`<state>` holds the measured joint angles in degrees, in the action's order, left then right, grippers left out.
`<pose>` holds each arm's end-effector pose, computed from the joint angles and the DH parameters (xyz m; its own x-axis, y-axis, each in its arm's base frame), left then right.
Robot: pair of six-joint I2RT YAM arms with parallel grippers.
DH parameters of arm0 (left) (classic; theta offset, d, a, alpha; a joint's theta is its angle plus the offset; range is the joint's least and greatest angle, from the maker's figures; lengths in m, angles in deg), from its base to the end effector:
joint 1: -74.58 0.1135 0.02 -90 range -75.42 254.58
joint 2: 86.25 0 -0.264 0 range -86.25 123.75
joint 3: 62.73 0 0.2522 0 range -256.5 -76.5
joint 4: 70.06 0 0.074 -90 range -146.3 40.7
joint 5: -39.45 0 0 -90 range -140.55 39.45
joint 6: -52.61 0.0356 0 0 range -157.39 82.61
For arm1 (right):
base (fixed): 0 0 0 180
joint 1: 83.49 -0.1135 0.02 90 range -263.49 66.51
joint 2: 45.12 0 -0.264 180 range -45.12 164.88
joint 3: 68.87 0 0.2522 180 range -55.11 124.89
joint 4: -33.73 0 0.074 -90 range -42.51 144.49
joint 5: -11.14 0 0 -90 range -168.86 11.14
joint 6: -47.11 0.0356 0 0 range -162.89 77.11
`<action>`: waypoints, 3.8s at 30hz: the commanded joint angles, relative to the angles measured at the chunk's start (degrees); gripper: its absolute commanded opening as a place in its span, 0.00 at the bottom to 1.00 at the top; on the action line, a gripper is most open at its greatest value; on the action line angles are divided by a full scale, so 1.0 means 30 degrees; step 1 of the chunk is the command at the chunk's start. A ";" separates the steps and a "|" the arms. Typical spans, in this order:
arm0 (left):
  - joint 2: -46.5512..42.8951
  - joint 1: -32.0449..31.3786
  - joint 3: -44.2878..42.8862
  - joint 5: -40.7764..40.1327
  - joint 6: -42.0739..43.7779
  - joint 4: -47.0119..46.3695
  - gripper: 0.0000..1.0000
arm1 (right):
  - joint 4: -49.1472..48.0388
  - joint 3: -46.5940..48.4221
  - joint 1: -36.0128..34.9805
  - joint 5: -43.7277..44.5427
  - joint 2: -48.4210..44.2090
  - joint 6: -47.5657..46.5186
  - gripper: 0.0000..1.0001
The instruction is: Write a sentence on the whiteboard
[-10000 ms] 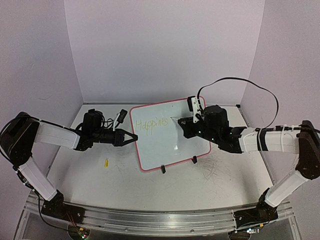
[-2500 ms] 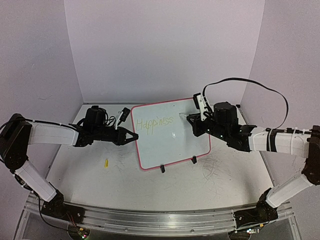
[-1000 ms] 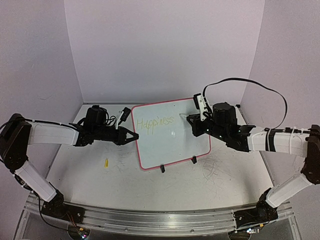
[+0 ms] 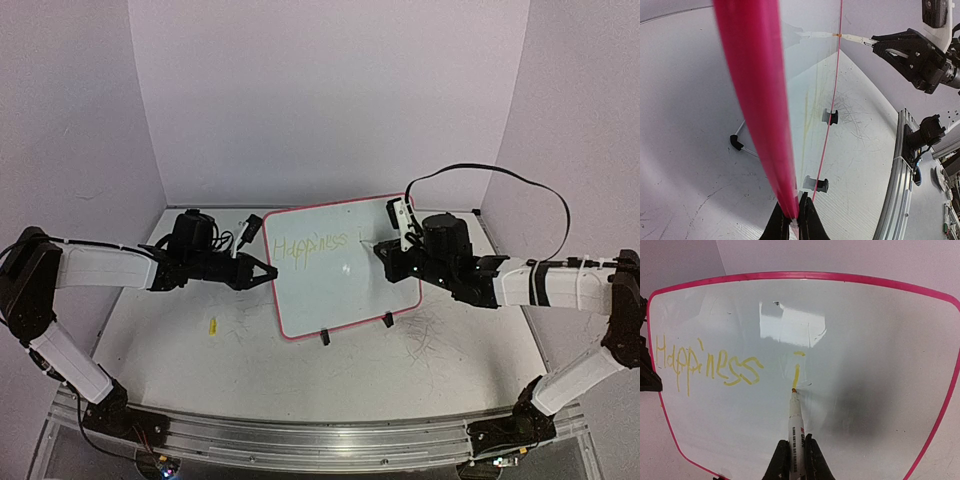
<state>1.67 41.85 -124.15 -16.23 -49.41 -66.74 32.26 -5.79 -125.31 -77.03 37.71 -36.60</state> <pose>0.2632 -0.1931 0.2134 -0.5878 0.1734 -0.7902 0.7521 0.4768 -0.4549 0.2455 0.2182 0.2558 -0.3029 -0.1241 -0.9449 -0.6144 0.7834 0.0941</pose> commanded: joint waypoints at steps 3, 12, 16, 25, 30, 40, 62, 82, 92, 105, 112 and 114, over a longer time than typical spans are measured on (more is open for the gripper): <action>-0.0126 -0.0108 -0.0598 -0.1973 0.1341 0.0449 0.00 | -0.0945 -0.0166 0.0057 0.0124 -0.2084 0.0320 0.00; -0.0297 -0.0192 -0.0515 -0.2120 0.1370 0.0491 0.00 | -0.1249 0.0441 0.0344 0.0107 -0.0783 -0.0191 0.00; -0.0280 -0.0202 -0.0545 -0.2112 0.1400 0.0511 0.00 | -0.1278 0.0610 0.0322 0.0141 -0.0411 -0.0249 0.00; -0.0174 -0.0237 -0.0571 -0.2064 0.1400 0.0512 0.00 | -0.1513 0.0580 0.0325 0.0633 -0.0391 -0.0309 0.00; -0.0164 -0.0221 -0.0562 -0.2067 0.1408 0.0520 0.00 | -0.1514 0.0868 0.0327 0.0865 -0.0041 -0.0409 0.00; -0.0127 -0.0221 -0.0589 -0.2026 0.1429 0.0520 0.00 | -0.1393 0.0930 0.0325 0.1269 0.0346 -0.0330 0.00; -0.0090 -0.0268 -0.0601 -0.1994 0.1428 0.0540 0.00 | -0.0494 -0.0786 0.0289 0.0492 -0.0961 0.0739 0.00; -0.0062 -0.0338 -0.0596 -0.1932 0.1487 0.0574 0.00 | -0.1921 0.0702 0.0318 0.1703 0.0427 0.0264 0.00; -0.0068 -0.0367 -0.0601 -0.1966 0.1498 0.0579 0.00 | -0.1415 0.0560 0.0318 0.2848 -0.0001 0.0728 0.00; -0.0068 -0.0377 -0.0597 -0.1977 0.1517 0.0566 0.00 | -0.0561 -0.0570 0.0295 0.1503 -0.0811 0.1036 0.00; -0.0063 -0.0371 -0.0605 -0.1992 0.1517 0.0588 0.00 | -0.0336 -0.0938 0.0279 0.1436 -0.0957 0.1305 0.00; -0.0031 -0.0386 -0.0613 -0.1997 0.1517 0.0607 0.00 | -0.0313 -0.0984 0.0283 0.1503 -0.0964 0.1311 0.00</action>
<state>1.56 41.09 -124.15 -16.97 -49.32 -66.71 30.47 -8.05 -124.66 -72.61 36.24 -33.57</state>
